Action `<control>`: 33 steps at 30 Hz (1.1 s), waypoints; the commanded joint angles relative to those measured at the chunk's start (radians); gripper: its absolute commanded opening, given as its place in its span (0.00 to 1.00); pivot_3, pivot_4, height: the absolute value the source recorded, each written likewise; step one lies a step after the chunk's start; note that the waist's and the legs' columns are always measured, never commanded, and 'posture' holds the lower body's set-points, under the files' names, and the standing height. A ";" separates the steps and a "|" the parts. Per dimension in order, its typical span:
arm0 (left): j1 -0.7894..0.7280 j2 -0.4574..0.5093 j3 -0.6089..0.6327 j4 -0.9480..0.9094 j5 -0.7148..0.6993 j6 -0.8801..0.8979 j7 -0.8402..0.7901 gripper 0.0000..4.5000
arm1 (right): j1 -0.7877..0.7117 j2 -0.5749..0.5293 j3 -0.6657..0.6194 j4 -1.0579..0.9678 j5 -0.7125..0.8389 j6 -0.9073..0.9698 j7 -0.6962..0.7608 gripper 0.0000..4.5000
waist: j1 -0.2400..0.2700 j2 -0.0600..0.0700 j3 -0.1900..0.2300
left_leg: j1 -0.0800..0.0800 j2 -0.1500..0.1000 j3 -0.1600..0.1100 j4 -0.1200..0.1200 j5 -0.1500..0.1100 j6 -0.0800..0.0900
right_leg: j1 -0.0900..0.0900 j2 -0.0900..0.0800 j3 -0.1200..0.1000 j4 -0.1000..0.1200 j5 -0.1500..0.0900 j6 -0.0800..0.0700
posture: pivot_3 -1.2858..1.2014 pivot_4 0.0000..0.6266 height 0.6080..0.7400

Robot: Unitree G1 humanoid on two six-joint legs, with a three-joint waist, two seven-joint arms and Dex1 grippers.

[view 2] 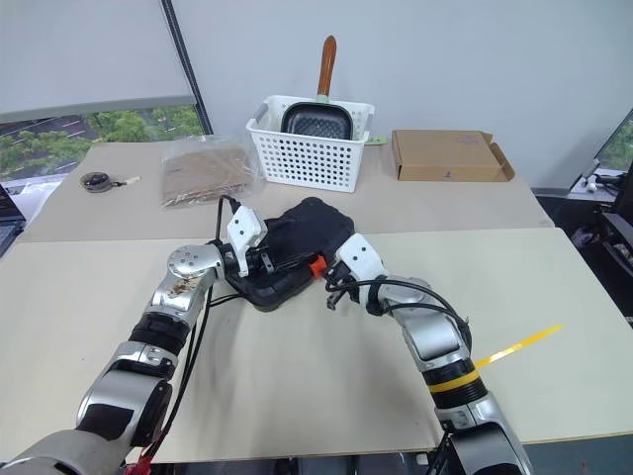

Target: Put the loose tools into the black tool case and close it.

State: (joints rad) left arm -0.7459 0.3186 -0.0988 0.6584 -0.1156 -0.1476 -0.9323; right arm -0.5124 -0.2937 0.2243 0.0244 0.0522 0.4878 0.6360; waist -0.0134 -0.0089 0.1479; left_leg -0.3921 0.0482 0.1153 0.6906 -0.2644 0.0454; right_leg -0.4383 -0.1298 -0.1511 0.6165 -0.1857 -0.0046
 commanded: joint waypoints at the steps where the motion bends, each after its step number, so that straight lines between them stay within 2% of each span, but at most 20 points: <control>1: 0.045 -0.011 -0.031 0.064 0.033 0.037 -0.004 1.00 | -0.051 0.026 0.001 0.013 -0.006 -0.051 -0.020 0.00 | -0.002 0.000 0.000 | 0.000 0.000 0.000 0.000 0.000 0.000 | 0.000 0.000 0.000 0.000 0.000 0.000 | 0.52 0.24 0.70; 8: 0.059 0.004 -0.012 0.035 0.019 0.042 0.003 1.00 | -0.007 -0.006 -0.011 -0.031 0.011 -0.046 0.012 0.00 | -0.002 0.000 0.000 | 0.001 0.001 0.000 -0.001 0.000 -0.001 | 0.000 0.000 -0.001 0.000 0.000 0.001 | 0.52 0.24 0.70; 12: 0.072 0.019 0.075 -0.057 -0.073 0.099 0.016 1.00 | 0.068 -0.066 -0.047 -0.103 0.051 -0.064 0.064 0.00 | -0.001 0.000 0.000 | 0.000 0.001 0.000 -0.003 0.000 0.000 | -0.001 0.000 -0.001 -0.002 0.000 0.001 | 0.52 0.24 0.70; 17: 0.150 0.077 0.182 -0.283 -0.207 0.209 -0.006 1.00 | 0.162 -0.130 -0.122 -0.131 0.099 -0.200 0.123 0.00 | -0.005 -0.001 0.001 | -0.003 -0.001 0.003 -0.012 0.004 0.006 | -0.006 0.001 0.001 -0.006 0.000 0.000 | 0.52 0.24 0.70; 23: 0.381 0.182 0.286 -0.601 -0.308 0.370 0.046 1.00 | 0.239 -0.199 -0.248 -0.060 0.216 -0.322 0.242 0.00 | 0.001 -0.002 0.003 | -0.006 -0.002 0.004 -0.012 0.006 -0.001 | -0.008 0.002 0.000 -0.007 0.000 0.000 | 0.52 0.24 0.70; 27: 0.610 0.226 0.362 -0.789 -0.350 0.467 0.096 1.00 | 0.262 -0.229 -0.328 0.034 0.265 -0.406 0.296 0.26 | 0.003 -0.003 0.005 | -0.006 -0.004 0.003 -0.011 -0.002 0.010 | -0.005 -0.001 0.001 -0.012 0.000 0.000 | 0.52 0.24 0.70; 28: 0.656 0.231 0.371 -0.821 -0.353 0.480 0.106 1.00 | 0.265 -0.233 -0.340 0.053 0.274 -0.429 0.314 0.36 | 0.004 -0.002 0.005 | -0.006 -0.004 0.003 -0.011 -0.003 0.010 | -0.004 -0.001 0.001 -0.014 0.000 0.000 | 0.52 0.24 0.70; 33: 0.860 0.224 0.353 -0.924 -0.299 0.455 0.149 1.00 | 0.292 -0.270 -0.366 0.146 0.304 -0.515 0.425 0.71 | 0.021 -0.002 0.007 | -0.005 -0.004 0.002 -0.011 -0.004 0.007 | -0.003 -0.001 0.000 -0.015 0.000 0.000 | 0.52 0.24 0.70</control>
State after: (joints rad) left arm 0.0750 0.5478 0.2567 -0.2116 -0.4334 0.3328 -0.8043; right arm -0.2275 -0.5424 -0.1057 0.1510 0.3285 0.0230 1.0124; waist 0.0077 -0.0104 0.1548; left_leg -0.3964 0.0447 0.1176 0.6797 -0.2685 0.0518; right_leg -0.4412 -0.1302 -0.1505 0.6010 -0.1861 -0.0046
